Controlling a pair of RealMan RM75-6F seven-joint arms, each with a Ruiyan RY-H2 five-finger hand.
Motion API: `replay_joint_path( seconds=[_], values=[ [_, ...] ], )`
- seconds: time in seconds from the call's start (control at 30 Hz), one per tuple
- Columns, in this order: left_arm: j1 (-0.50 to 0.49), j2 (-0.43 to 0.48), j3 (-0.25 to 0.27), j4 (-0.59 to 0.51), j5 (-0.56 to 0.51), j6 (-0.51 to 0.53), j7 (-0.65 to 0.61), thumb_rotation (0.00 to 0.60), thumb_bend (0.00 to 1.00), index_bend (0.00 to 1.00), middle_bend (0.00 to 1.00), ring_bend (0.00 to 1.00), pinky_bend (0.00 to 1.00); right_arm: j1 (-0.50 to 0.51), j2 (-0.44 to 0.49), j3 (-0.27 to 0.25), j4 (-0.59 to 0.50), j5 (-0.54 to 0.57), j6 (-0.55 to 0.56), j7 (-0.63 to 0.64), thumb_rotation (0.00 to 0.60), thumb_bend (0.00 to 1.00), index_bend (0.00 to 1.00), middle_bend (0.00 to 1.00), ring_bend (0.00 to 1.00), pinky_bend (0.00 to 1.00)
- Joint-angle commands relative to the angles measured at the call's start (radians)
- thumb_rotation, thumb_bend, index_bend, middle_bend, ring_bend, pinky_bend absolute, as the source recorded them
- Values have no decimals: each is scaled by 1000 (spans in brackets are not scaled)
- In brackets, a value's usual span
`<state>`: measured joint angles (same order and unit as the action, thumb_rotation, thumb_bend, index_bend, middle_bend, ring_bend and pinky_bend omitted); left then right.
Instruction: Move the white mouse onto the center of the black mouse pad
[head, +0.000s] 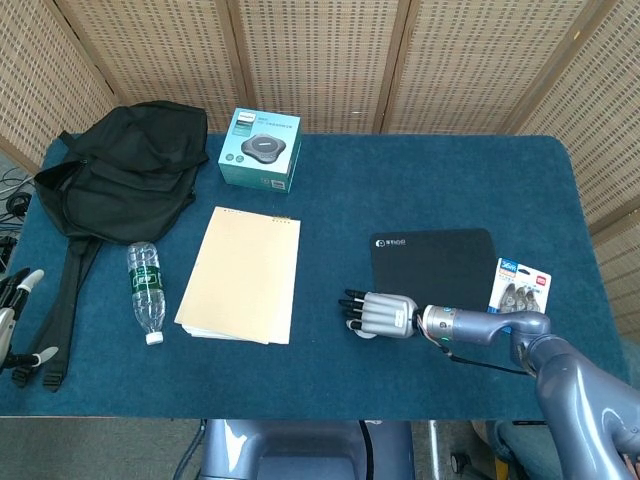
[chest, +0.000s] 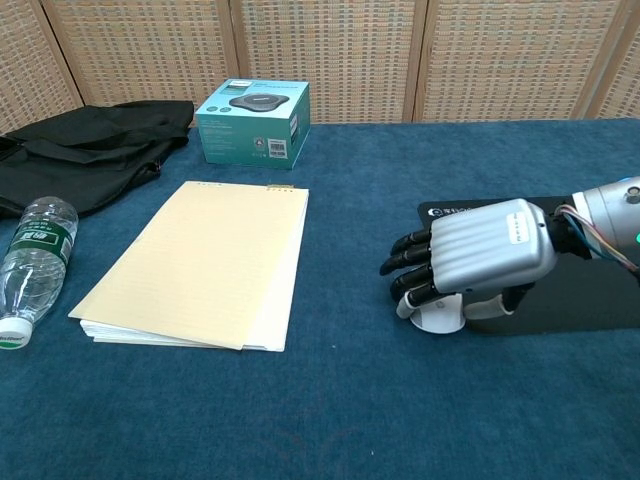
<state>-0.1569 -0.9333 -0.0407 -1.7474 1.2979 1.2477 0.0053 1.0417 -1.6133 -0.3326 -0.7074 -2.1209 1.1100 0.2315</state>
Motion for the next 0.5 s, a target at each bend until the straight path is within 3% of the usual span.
replay_joint_path(
  seconds=[0.03, 0.13, 0.3, 0.37, 0.5],
  values=[
    [-2, 1, 2, -1, 2, -4, -2, 600, 14, 0, 0, 0, 0, -11, -21, -18, 41, -9, 43, 31, 600, 772, 553, 456, 336, 347],
    [-4, 1, 3, -2, 4, -7, -1, 600, 13, 0, 0, 0, 0, -25, -39, -29, 91, -22, 105, 48, 600, 836, 620, 518, 401, 407],
    [-3, 2, 5, -5, 10, -2, 0, 600, 13, 0, 0, 0, 0, -48, -54, -43, 178, -42, 223, 56, 600, 877, 632, 535, 423, 428],
    [1, 5, 6, -8, 17, 5, -7, 600, 13, 0, 0, 0, 0, -47, -19, -46, 207, -62, 325, 26, 600, 878, 632, 539, 429, 431],
    [3, 8, 8, -5, 24, 8, -18, 600, 13, 0, 0, 0, 0, -29, 39, -48, 217, -69, 393, 13, 600, 881, 632, 537, 430, 431]
  ],
)
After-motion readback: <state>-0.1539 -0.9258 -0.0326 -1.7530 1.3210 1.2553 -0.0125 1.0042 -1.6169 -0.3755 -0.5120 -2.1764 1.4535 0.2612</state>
